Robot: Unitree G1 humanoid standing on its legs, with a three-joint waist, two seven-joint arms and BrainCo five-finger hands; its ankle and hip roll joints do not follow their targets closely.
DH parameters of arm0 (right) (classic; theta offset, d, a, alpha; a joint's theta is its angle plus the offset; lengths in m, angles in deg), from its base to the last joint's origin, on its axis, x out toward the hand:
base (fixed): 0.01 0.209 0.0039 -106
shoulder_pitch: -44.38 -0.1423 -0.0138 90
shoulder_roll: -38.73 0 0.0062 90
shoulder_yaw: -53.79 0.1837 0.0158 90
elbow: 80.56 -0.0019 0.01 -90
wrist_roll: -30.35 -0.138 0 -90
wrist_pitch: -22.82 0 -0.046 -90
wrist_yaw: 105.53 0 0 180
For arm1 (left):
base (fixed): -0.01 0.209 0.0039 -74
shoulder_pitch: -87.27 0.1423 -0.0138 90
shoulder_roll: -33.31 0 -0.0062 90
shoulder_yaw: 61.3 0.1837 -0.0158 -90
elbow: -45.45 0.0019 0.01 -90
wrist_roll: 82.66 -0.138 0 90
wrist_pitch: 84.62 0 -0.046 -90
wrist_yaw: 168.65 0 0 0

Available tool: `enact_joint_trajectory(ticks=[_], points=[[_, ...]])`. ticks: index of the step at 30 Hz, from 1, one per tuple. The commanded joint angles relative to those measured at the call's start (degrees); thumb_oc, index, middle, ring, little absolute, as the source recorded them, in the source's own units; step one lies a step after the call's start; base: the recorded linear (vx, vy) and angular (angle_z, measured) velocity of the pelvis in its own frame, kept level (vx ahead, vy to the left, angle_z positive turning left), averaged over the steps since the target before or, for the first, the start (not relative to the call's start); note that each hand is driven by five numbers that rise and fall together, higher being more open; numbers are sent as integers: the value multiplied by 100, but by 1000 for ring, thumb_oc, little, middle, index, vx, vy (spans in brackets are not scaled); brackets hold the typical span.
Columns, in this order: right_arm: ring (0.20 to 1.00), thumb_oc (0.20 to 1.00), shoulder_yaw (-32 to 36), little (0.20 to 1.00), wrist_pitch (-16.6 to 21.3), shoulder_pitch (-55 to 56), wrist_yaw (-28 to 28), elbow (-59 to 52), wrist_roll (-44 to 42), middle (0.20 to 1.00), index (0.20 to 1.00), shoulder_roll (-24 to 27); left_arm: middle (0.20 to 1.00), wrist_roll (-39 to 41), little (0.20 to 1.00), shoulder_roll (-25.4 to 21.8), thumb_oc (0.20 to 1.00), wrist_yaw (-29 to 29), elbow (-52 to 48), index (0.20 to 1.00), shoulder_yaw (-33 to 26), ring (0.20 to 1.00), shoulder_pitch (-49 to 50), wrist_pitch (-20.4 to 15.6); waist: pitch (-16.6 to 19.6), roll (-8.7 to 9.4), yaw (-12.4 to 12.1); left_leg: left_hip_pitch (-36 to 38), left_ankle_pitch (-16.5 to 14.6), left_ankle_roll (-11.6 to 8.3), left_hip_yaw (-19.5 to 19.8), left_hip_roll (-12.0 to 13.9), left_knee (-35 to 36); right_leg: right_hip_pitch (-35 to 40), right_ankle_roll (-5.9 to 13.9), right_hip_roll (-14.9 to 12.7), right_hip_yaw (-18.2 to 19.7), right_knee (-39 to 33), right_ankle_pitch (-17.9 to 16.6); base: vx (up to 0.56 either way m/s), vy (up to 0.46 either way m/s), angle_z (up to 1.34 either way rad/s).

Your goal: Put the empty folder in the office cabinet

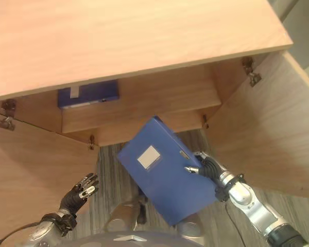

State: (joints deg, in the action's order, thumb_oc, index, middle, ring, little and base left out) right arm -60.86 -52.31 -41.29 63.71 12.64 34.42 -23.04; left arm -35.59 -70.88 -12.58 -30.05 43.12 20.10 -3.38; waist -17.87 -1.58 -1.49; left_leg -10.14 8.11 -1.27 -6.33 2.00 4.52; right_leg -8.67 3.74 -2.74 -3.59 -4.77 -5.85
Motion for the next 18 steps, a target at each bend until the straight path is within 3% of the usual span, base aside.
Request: enact_joint_trajectory(ticks=[1, 7, 11, 18], points=[[200, 200, -452, 200, 331, -360, 102, 96, 382, 200, 200, 57, 1000, -644, 1000, -257, 1000, 93, 427, 1000, 19, 1000, -141, -349, 172, 213, -34, 71, -281, -287, 189, 231, 48, -243, 504, -486, -40, 168, -176, -76, 15, 2], [200, 200, -687, 200, 153, -854, 467, 984, 326, 200, 200, -493, 1000, -1171, 1000, 57, 1000, 561, 1361, 1000, 102, 1000, -479, -490, 11, 193, -48, -192, -210, -280, 206, 192, 48, -505, 511, -508, -2, 159, -275, -56, 15, 0], [200, 200, -458, 200, -1, -1469, 880, 1440, -108, 200, 200, -1088, 1000, -1378, 1000, 464, 1000, 920, 2219, 1000, -177, 1000, -766, -514, 69, 180, -138, -359, -199, -254, 202, 135, 48, -675, 519, -576, 11, 105, -349, -4, 44, -1], [200, 200, 146, 200, -152, -2710, 1518, 2481, -982, 200, 200, -1470, 1000, -1391, 1000, 620, 1000, 1018, 2940, 1000, -398, 1000, -1037, -434, 136, 125, -400, -434, -226, -177, 248, -46, 48, -706, 568, -751, -22, 78, -396, 24, 83, 3]])
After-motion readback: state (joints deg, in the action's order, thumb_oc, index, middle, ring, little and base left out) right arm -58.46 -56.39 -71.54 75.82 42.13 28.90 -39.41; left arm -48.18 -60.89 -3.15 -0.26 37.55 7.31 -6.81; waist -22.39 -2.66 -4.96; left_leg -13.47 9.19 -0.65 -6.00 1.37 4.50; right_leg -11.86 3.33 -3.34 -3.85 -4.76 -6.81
